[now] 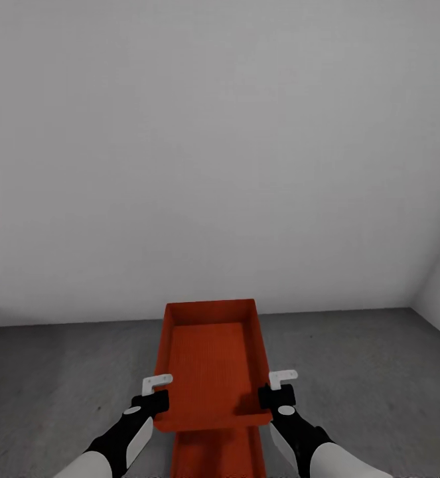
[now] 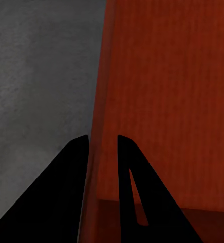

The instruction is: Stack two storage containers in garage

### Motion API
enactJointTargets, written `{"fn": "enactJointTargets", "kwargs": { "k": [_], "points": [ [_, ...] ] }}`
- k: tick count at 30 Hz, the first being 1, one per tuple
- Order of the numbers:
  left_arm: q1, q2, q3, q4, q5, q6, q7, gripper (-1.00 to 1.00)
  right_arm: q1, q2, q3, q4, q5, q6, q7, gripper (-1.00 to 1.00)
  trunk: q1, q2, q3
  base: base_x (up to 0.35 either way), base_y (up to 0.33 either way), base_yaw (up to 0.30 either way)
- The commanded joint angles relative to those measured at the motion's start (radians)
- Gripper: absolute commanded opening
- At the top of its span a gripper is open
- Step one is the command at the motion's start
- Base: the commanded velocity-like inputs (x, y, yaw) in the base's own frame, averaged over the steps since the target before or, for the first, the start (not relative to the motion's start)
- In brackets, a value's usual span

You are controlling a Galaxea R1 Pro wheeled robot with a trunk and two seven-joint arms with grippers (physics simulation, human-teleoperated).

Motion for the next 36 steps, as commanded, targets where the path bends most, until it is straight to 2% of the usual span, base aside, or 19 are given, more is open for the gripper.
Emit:
{"fn": "enactJointTargets", "kwargs": {
  "k": [1,36],
  "points": [
    [-0.001,0.035,0.006,-0.004,-0.008,-0.078,0.057,-1.0,-0.001,-0.004,-0.015,0.004,-0.014,-0.006,-0.007,-1.0,0.0,-0.001,-0.003,0.0,0.0,0.0],
    [-0.001,0.034,0.006,-0.006,-0.008,-0.078,0.057,-1.0,-0.001,-0.005,-0.015,0.004,-0.014,-0.006,-0.007,-1.0,0.0,-0.001,-0.059,0.0,0.0,0.0]
  ]
}}
